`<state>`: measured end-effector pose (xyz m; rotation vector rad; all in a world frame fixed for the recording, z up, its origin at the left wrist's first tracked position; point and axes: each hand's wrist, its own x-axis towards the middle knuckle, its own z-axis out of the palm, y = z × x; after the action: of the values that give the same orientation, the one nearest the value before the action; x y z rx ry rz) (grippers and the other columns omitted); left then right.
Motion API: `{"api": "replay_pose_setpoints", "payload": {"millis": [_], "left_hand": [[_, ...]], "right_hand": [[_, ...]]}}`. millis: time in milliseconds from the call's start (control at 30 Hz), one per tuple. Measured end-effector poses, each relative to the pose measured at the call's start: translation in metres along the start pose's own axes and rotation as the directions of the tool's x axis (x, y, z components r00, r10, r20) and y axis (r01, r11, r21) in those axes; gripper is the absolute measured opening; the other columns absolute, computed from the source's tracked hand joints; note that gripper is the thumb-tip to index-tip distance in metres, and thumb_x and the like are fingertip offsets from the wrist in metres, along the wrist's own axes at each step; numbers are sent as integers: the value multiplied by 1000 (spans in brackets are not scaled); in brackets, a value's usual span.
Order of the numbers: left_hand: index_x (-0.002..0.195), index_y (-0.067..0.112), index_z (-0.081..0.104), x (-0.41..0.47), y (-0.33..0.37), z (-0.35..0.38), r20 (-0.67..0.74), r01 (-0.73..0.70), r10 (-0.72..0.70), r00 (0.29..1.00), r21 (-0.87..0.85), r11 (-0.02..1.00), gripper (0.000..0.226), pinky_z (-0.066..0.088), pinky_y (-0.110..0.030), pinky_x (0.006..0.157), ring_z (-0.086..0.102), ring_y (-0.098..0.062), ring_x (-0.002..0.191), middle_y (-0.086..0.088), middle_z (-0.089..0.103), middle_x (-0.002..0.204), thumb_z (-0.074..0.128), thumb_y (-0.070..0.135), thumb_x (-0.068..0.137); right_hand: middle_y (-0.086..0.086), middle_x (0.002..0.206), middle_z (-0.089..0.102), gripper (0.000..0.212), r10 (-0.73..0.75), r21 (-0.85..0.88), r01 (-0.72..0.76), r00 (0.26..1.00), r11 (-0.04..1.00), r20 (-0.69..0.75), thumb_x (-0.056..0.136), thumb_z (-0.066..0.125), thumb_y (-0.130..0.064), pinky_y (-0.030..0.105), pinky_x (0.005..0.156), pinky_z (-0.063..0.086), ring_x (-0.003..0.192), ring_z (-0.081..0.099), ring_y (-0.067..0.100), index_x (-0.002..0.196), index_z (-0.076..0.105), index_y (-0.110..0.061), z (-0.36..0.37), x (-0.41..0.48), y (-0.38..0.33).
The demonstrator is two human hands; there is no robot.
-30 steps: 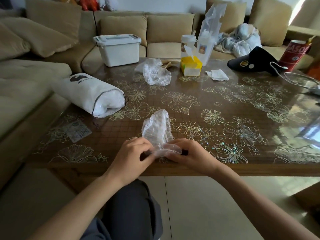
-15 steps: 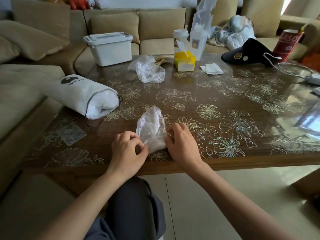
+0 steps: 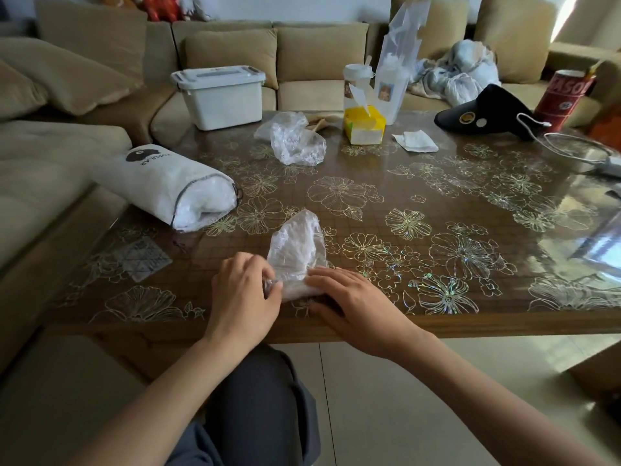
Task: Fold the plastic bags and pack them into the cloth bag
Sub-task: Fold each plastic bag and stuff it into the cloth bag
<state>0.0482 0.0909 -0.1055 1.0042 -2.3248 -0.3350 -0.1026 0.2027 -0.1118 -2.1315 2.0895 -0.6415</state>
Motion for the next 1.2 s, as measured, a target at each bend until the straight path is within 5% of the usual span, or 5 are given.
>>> {"api": "replay_pose_setpoints", "payload": {"millis": [167, 367, 533, 900, 1200], "left_hand": [[106, 17, 66, 3, 3, -8, 212, -308, 325, 922, -111, 945, 44, 34, -21, 88, 50, -9, 102, 7, 64, 104, 51, 48, 80], [104, 15, 70, 8, -5, -7, 213, -160, 199, 957, -188, 969, 23, 43, -26, 83, 55, -13, 95, 8, 65, 97, 71, 14, 81], [90, 15, 70, 15, -8, -7, 207, 99, -29, 978, -335, 937, 9, 38, -5, 69, 57, -7, 85, 10, 62, 85, 62, 12, 88], [53, 17, 46, 29, -6, 12, 98, 213, -204, 974, -90, 973, 44, 31, -26, 75, 49, -28, 98, -5, 47, 88, 52, 35, 93], [83, 7, 67, 36, -2, 18, 83, 204, -210, 974, 83, 976, 48, 31, -29, 69, 45, -25, 101, -3, 42, 93, 46, 49, 93]], "right_hand": [[4, 116, 67, 38, 16, 36, -14, 999, 999, -52, 88, 43, -31, 42, 90, 49, 104, 63, 23, 111, 66, -12, 0, 9, -1], [3, 102, 68, 25, 102, 194, -78, 988, 978, -115, 94, 50, -26, 42, 86, 47, 94, 62, 21, 107, 65, -11, -8, 19, -1], [-4, 96, 64, 29, 186, 261, -160, 980, 952, -76, 82, 69, -14, 10, 71, 40, 85, 57, 10, 111, 62, -13, -12, 25, 4], [8, 111, 56, 24, 492, 322, -396, 810, 860, -318, 88, 51, -4, 24, 70, 40, 83, 52, 17, 111, 59, -7, 4, 48, 4], [15, 106, 64, 35, 109, -60, -145, 908, 988, -404, 72, 55, 2, 38, 83, 49, 96, 62, 31, 105, 65, -2, 11, 43, -6]]}}
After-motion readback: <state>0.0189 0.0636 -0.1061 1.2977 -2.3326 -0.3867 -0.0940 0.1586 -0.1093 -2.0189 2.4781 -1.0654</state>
